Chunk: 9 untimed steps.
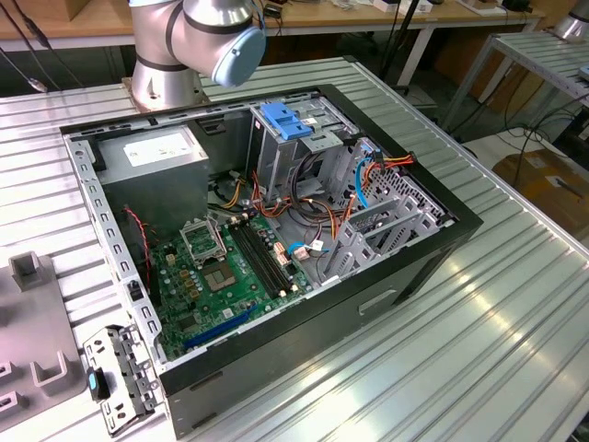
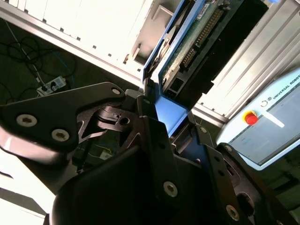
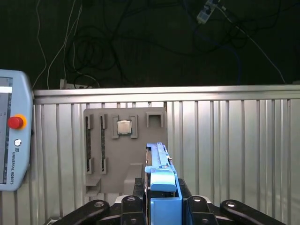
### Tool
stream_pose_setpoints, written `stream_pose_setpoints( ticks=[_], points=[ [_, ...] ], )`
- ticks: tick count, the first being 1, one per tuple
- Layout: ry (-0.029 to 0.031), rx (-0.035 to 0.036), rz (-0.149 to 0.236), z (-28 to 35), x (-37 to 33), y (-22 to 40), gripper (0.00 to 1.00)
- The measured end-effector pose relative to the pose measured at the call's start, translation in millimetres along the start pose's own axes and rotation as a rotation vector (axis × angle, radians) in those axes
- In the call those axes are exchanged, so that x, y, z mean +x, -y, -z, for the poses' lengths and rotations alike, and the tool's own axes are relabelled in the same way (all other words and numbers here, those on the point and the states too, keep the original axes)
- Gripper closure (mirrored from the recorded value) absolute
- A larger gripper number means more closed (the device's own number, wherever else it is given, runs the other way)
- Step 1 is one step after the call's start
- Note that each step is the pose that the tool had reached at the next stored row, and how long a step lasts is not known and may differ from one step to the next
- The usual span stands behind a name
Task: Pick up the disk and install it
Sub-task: 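Pick up the disk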
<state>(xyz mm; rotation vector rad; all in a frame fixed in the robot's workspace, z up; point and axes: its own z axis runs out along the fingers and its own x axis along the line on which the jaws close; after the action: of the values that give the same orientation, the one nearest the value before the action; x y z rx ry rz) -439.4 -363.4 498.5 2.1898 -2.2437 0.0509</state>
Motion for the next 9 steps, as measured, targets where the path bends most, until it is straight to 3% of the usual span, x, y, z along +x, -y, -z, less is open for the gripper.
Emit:
stream_pose_setpoints(
  ticks=[4,9],
  points=[
    [-0.0004,-0.0002,0.0,-0.1,-0.1,6.0,0.63],
    [-0.0008,-0.0007,0.0,-0.4,-0.5,19.7,0.63]
  ],
)
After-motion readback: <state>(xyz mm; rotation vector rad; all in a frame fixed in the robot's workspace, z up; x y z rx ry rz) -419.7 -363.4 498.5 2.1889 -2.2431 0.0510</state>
